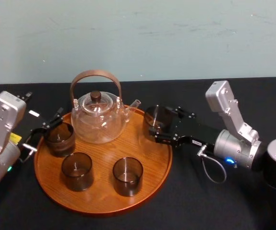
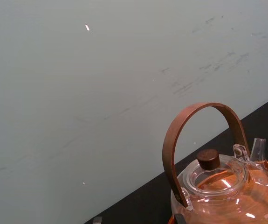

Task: Pick up the glass from the table and place it on the tray.

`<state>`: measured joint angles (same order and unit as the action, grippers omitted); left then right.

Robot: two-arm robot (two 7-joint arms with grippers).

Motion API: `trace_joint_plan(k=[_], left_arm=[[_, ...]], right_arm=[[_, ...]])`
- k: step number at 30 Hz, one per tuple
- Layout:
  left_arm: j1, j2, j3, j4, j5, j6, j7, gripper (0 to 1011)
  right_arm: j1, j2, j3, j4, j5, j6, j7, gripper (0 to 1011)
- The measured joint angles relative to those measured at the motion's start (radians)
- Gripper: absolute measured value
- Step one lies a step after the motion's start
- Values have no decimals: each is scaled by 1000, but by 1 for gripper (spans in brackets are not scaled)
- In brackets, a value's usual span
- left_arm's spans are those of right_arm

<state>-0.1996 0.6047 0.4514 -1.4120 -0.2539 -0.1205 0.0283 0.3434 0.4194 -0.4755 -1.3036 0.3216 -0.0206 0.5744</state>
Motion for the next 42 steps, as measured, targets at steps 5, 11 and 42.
trace_joint_plan(k=[5, 11, 42], left_arm=[[0, 0, 0, 0, 0, 0, 0, 1002], [0, 0, 0, 0, 0, 0, 0, 1001], [0, 0, 0, 0, 0, 0, 0, 1001]], right_arm=[[15, -13, -13, 27, -4, -3, 5, 895], [33, -27, -27, 57, -11, -5, 11, 895], [87, -76, -60, 175, -38, -16, 23, 894]])
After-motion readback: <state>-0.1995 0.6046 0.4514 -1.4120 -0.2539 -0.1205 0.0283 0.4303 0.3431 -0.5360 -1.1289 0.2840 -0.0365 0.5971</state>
